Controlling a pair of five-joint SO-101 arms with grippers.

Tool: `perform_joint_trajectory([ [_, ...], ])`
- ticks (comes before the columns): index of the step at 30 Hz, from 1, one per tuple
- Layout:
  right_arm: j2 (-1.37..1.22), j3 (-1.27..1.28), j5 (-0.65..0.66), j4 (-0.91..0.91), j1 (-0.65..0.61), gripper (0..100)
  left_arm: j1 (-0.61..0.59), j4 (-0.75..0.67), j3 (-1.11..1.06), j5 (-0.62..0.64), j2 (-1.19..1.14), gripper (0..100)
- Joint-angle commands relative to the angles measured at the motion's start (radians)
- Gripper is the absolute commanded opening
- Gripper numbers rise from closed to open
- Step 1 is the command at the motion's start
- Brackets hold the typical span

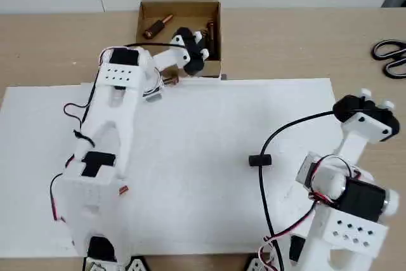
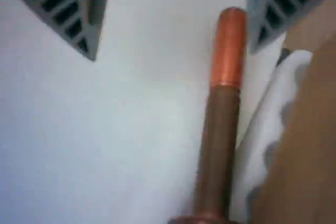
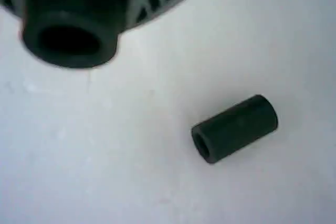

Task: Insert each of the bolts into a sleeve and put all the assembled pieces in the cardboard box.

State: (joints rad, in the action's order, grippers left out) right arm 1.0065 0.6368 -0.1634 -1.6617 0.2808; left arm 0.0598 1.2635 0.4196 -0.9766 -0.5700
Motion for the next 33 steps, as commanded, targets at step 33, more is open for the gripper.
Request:
perform_joint_trajectory([
  [33,0.005,-0.005,-0.012,0.025,0.005,0.2,0.005,0.219,0.905,0.006,-0.647,15],
])
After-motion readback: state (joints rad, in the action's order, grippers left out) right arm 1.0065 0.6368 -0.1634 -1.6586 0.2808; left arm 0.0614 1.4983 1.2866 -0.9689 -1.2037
